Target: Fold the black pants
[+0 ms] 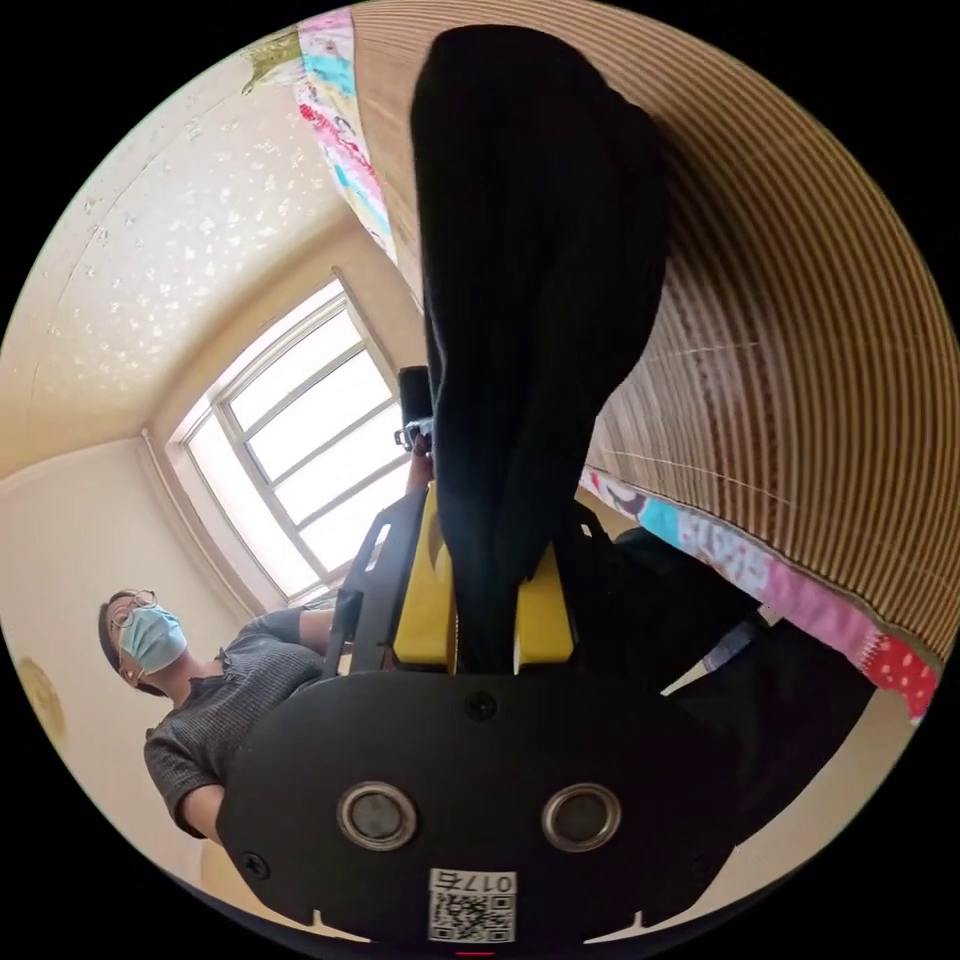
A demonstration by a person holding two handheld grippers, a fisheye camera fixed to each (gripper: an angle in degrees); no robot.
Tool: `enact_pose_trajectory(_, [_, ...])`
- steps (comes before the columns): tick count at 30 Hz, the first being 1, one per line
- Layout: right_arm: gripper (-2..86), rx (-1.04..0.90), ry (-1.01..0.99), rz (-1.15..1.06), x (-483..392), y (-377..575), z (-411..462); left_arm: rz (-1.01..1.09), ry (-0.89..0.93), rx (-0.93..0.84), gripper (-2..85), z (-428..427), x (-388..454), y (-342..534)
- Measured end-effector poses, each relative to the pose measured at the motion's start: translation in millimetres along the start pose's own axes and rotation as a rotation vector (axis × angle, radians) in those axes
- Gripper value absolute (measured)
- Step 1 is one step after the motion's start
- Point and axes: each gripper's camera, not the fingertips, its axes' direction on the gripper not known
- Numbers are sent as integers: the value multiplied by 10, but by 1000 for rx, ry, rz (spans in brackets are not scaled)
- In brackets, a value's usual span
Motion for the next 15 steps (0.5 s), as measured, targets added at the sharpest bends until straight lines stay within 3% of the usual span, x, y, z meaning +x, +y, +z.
enact_pose_trajectory(8, [67,-219,-11,-211,-1564,-674,1812,122,-172,126,101,-1521,691,926])
enact_pose_trajectory(15, [74,-354,9,-387,-2746,-1124,3485,150,-323,400,108,-2764,996,2156])
